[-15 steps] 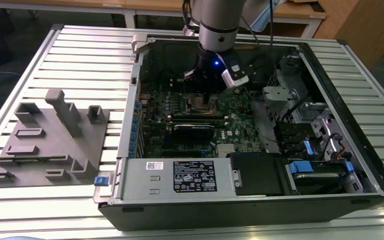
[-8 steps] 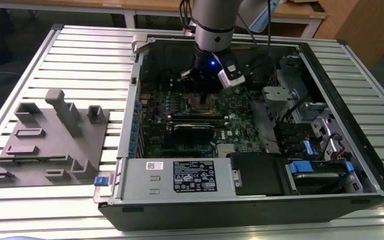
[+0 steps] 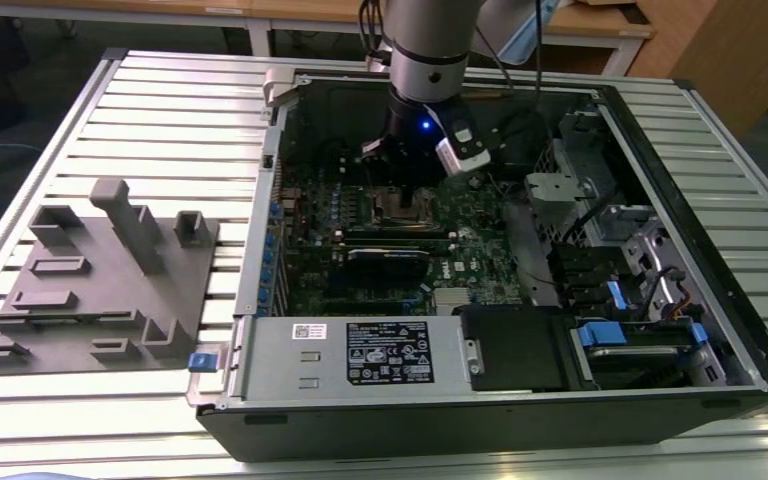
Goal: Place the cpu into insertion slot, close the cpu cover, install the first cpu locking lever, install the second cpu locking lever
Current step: 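Close the cpu cover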
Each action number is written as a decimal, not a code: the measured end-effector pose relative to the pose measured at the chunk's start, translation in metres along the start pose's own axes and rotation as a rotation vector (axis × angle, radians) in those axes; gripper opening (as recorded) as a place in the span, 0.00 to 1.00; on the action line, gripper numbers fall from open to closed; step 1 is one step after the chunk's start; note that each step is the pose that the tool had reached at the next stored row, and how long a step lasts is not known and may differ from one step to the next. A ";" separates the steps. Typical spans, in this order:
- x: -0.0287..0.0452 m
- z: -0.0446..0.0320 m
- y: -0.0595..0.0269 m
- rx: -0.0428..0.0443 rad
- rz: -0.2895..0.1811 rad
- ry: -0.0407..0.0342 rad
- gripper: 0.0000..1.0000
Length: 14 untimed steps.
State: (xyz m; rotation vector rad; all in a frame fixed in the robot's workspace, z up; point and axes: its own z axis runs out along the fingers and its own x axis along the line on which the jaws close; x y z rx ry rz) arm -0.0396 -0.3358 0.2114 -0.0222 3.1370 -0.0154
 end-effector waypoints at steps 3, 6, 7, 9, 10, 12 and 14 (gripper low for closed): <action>0.0000 -0.0002 0.0000 0.0000 0.000 0.0000 0.11; 0.0000 -0.0003 0.0000 0.0000 0.000 0.0000 0.11; 0.0000 -0.0002 0.0000 0.0000 0.000 0.0000 0.11; 0.0000 -0.0003 0.0000 0.0000 0.000 0.0000 0.11; 0.0001 -0.0003 0.0000 0.0001 0.000 0.0000 0.11; 0.0014 -0.0002 0.0000 0.0001 0.000 0.0001 0.11; 0.0046 0.0000 0.0000 0.0002 0.000 0.0001 0.11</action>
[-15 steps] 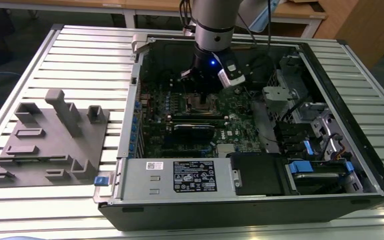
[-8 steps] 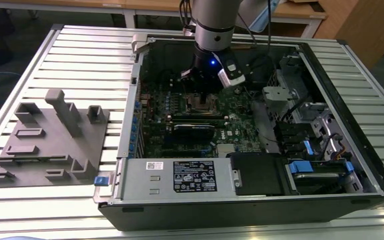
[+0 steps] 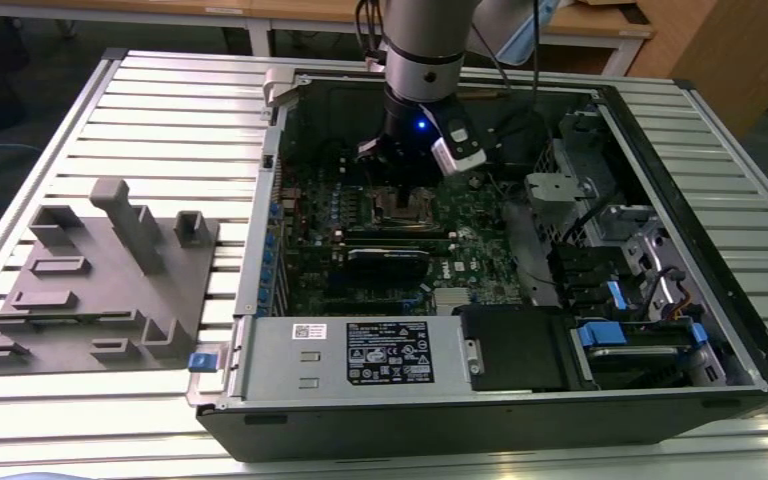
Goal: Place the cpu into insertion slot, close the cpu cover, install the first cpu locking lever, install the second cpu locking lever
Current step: 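Close the cpu cover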
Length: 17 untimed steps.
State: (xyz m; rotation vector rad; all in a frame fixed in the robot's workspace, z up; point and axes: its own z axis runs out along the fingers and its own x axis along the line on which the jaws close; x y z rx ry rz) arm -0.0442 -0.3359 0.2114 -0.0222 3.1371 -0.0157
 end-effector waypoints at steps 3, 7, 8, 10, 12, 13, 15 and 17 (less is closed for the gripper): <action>0.0067 0.0004 0.0001 -0.0001 0.000 -0.0001 0.11; 0.0159 0.0009 0.0003 -0.0002 0.000 -0.0002 0.11; 0.0170 0.0009 0.0003 -0.0003 0.000 -0.0002 0.11; 0.0184 0.0009 0.0003 -0.0001 0.000 -0.0002 0.11; 0.0203 0.0009 0.0003 -0.0002 0.000 -0.0002 0.11; 0.0214 0.0009 0.0003 -0.0002 0.000 -0.0001 0.11; 0.0231 0.0010 0.0004 -0.0002 0.000 -0.0002 0.11; 0.0241 0.0011 0.0005 -0.0001 0.000 -0.0001 0.11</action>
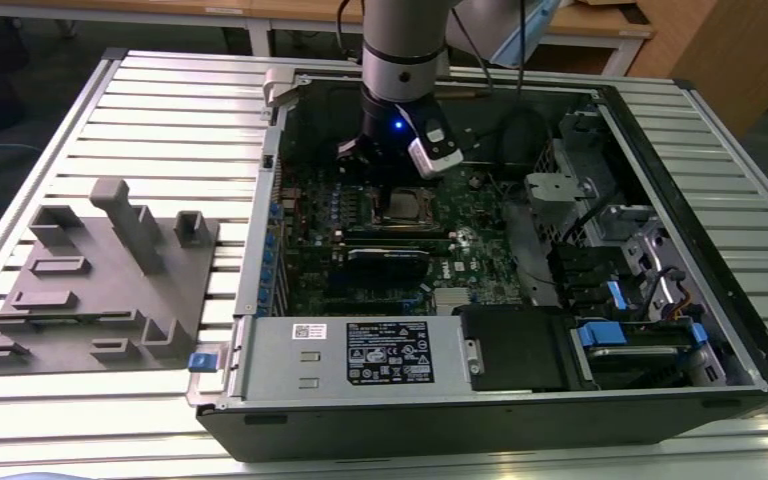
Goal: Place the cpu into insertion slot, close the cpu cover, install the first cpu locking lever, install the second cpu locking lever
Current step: 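Close the cpu cover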
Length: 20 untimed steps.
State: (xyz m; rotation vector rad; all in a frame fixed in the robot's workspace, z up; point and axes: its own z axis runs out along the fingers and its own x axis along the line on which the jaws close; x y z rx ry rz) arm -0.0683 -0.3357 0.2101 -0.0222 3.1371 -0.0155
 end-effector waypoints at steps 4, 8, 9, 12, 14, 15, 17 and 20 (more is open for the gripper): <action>0.0003 0.0007 0.0021 -0.0004 0.000 -0.0001 0.11; 0.0003 0.0013 0.0040 -0.0005 0.000 -0.0002 0.11; 0.0005 0.0018 0.0040 -0.0006 0.000 -0.0002 0.11; 0.0013 0.0050 0.0041 -0.0004 0.000 -0.0001 0.11; 0.0018 0.0071 0.0041 -0.0004 0.000 -0.0001 0.11; 0.0019 0.0079 0.0041 -0.0003 0.000 0.0000 0.11; 0.0020 0.0086 0.0041 -0.0002 0.000 0.0000 0.11; 0.0021 0.0104 0.0042 -0.0003 0.000 -0.0001 0.11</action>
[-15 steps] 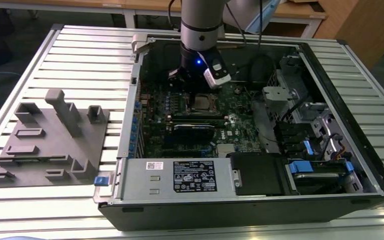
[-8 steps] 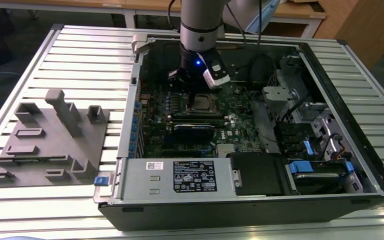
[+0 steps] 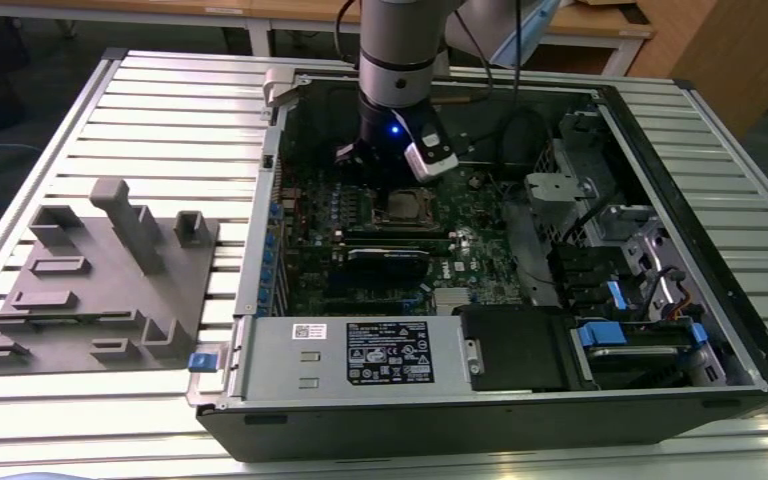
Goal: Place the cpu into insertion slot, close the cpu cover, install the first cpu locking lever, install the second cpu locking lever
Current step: 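Close the cpu cover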
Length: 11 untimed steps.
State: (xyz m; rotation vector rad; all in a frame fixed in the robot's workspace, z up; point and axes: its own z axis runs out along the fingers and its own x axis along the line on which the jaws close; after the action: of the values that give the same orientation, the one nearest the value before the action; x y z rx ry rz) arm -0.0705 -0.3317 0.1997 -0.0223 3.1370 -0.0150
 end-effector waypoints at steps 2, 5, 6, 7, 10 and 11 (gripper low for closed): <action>0.0003 0.0013 -0.0002 0.0010 0.000 0.0007 0.11; 0.0003 0.0019 -0.0001 0.0005 0.000 0.0004 0.11; 0.0003 0.0020 0.0000 0.0001 0.000 0.0001 0.11; 0.0003 0.0020 0.0000 0.0000 0.000 0.0001 0.11; 0.0003 0.0030 -0.0001 0.0006 0.000 0.0005 0.11; 0.0004 0.0031 -0.0001 0.0007 0.000 0.0005 0.11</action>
State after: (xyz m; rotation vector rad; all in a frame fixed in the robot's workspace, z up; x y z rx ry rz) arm -0.0708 -0.3318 0.1966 -0.0223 3.1375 -0.0162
